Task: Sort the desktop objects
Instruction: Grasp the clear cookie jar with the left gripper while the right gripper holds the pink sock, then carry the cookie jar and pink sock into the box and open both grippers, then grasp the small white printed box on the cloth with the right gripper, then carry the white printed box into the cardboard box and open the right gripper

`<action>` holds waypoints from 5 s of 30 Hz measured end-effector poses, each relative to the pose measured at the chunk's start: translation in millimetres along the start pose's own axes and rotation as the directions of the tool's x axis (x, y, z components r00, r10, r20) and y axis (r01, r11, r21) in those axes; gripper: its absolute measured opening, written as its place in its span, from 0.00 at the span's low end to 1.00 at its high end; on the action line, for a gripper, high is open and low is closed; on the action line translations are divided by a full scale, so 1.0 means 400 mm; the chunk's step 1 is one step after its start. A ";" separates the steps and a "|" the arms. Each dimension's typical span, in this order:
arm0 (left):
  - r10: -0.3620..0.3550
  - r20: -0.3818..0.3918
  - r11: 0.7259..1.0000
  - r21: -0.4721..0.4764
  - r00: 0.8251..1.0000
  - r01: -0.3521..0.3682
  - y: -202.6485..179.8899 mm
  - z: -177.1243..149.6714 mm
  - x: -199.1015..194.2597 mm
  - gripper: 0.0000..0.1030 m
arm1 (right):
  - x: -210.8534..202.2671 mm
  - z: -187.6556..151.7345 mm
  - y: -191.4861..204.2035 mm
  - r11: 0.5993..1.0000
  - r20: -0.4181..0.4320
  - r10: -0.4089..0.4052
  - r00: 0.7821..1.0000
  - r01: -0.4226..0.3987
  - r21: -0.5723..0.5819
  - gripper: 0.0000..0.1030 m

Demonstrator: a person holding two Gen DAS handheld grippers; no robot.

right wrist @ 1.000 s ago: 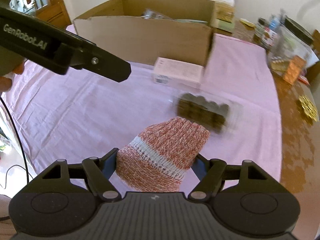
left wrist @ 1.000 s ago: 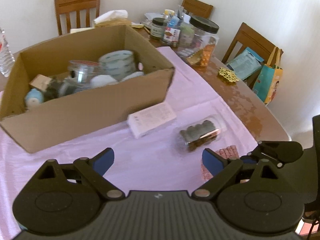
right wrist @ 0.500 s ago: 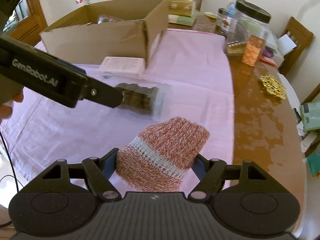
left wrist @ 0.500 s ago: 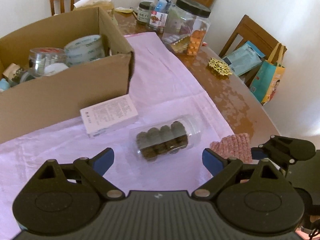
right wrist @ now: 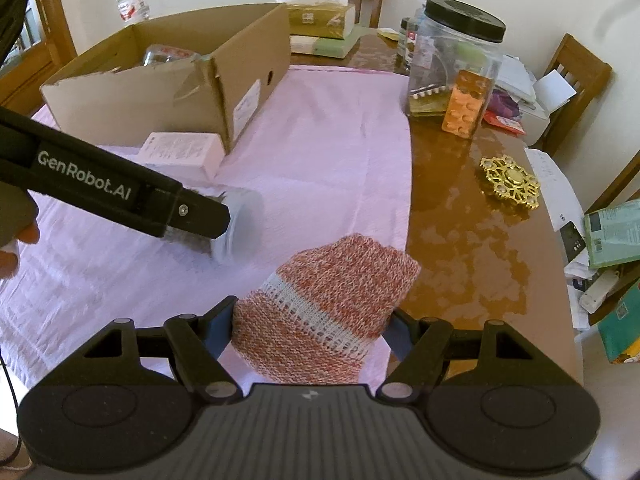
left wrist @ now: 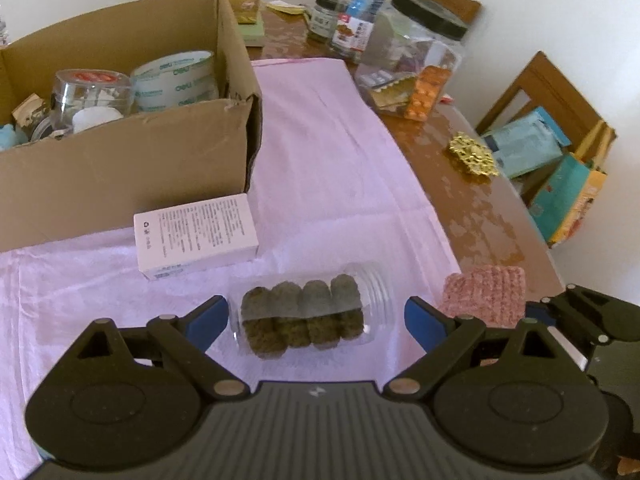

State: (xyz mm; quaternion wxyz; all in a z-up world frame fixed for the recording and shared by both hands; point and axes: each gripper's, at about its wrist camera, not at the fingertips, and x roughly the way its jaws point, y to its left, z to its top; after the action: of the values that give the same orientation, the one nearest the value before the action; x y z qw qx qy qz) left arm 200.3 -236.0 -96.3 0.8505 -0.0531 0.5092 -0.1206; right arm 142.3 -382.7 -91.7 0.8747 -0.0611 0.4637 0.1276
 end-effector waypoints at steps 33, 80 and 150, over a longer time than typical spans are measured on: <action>0.035 -0.001 0.987 0.158 0.999 -0.035 0.004 0.013 -0.002 0.89 | 0.020 0.046 -0.012 0.997 -0.001 0.047 0.999 -0.047 -0.056 0.77; 0.062 0.188 0.976 0.192 0.980 -0.098 0.552 0.297 -0.256 0.91 | 0.047 0.588 0.341 0.977 0.158 0.079 0.984 -0.045 -0.207 1.00; 0.012 0.106 0.978 0.206 0.994 -0.034 0.490 0.104 -0.255 0.93 | 0.285 0.304 0.387 0.996 -0.065 -0.065 0.996 0.069 0.055 0.82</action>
State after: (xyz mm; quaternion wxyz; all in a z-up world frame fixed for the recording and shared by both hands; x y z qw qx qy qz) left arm 220.3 -21.7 -31.2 0.8780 0.0356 0.4495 -0.1604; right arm 256.8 -187.8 -115.7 0.8648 -0.0555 0.4922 0.0829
